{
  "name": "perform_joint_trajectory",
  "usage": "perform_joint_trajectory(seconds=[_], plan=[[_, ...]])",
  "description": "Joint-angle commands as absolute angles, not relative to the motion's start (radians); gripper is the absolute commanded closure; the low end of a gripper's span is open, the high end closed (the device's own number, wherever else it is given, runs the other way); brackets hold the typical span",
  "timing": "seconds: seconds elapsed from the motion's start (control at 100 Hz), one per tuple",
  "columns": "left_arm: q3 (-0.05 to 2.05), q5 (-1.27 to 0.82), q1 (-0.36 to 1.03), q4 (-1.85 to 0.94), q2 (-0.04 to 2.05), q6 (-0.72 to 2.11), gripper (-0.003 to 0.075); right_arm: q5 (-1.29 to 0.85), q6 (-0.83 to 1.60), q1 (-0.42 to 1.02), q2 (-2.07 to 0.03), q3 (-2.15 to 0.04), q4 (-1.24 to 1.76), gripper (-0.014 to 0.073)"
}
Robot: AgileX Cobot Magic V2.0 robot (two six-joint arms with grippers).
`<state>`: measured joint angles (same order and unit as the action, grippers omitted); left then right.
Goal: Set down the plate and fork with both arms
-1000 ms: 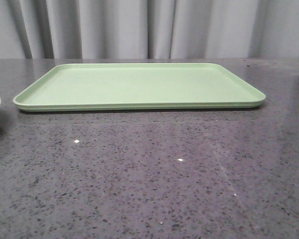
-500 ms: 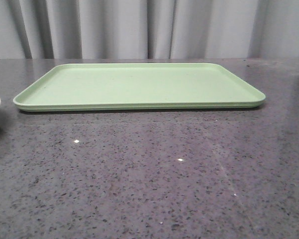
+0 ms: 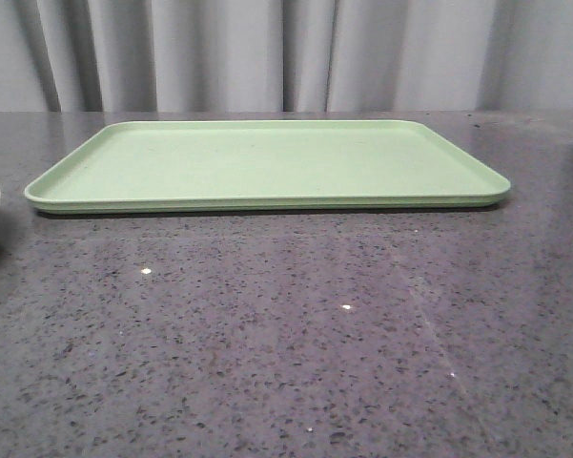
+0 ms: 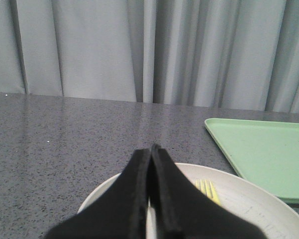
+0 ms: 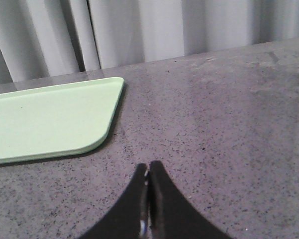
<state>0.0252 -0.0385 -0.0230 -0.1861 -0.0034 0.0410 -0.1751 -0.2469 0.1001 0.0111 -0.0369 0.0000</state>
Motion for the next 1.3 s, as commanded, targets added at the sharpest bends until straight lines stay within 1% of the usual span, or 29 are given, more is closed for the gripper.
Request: perform_joint_trajectory(seconds=[0.0,0.17,0.43,0.62,0.77,0.84,0.9,0.95,1.02,1.07,1.09,1.13,1.14,1.16,1.21,1.26,1.29], plan=[[0.110,-0.007,-0.027,-0.200,0.010,0.041,0.0741,-0.175,-0.245,0.097,-0.005,-0.139,0.000,0.0661],[0.246,-0.054,-0.027,-0.200,0.102,0.041,0.0741,-0.276,-0.245,0.097,-0.112,-0.278,0.000,0.0661],[0.470,-0.278,-0.027,-0.200,0.300,0.041,0.0741,-0.443,-0.245,0.097,-0.335,-0.487,0.000,0.0661],[0.595,-0.385,-0.027,-0.175,0.458,0.041,0.0741,-0.488,-0.245,0.097,-0.474,-0.579,-0.019,0.0661],[0.639,-0.389,-0.027,-0.136,0.550,0.041,0.0741,-0.491,-0.244,0.097,-0.556,-0.622,-0.019,0.0659],[0.650,-0.392,-0.027,-0.136,0.578,0.041,0.0740,-0.497,-0.244,0.097,-0.582,-0.635,-0.019,0.0642],[0.655,-0.397,-0.027,-0.136,0.593,0.041,0.0734,-0.500,-0.244,0.097,-0.596,-0.639,-0.019,0.0590],[0.659,-0.399,-0.027,-0.136,0.600,0.041,0.0706,-0.502,-0.244,0.097,-0.603,-0.639,-0.019,0.0528],[0.659,-0.399,-0.027,-0.135,0.601,0.041,0.0619,-0.503,-0.244,0.097,-0.607,-0.639,-0.019,0.0415],[0.659,-0.399,-0.027,-0.133,0.601,0.041,0.0517,-0.503,-0.244,0.097,-0.607,-0.639,-0.019,0.0333],[0.659,-0.399,-0.027,-0.133,0.601,0.041,0.0489,-0.502,-0.244,0.097,-0.607,-0.639,-0.019,0.0300],[0.659,-0.399,-0.027,-0.133,0.601,0.041,0.0398,-0.500,-0.244,0.097,-0.607,-0.639,-0.019,0.0244],[0.659,-0.399,-0.027,-0.133,0.601,0.041,0.0368,-0.499,-0.244,0.097,-0.607,-0.639,-0.019,0.0236],[0.659,-0.397,-0.027,-0.133,0.601,0.041,0.0339,-0.498,-0.244,0.097,-0.607,-0.639,-0.019,0.0214],[0.659,-0.385,-0.027,-0.133,0.601,0.041,0.0235,-0.498,-0.244,0.097,-0.607,-0.639,-0.019,0.0178],[0.659,-0.369,-0.027,-0.133,0.601,0.041,0.0174,-0.500,-0.244,0.097,-0.607,-0.639,-0.019,0.0163],[0.659,-0.364,-0.027,-0.133,0.601,0.041,0.0156,-0.500,-0.244,0.097,-0.607,-0.639,-0.019,0.0163]])
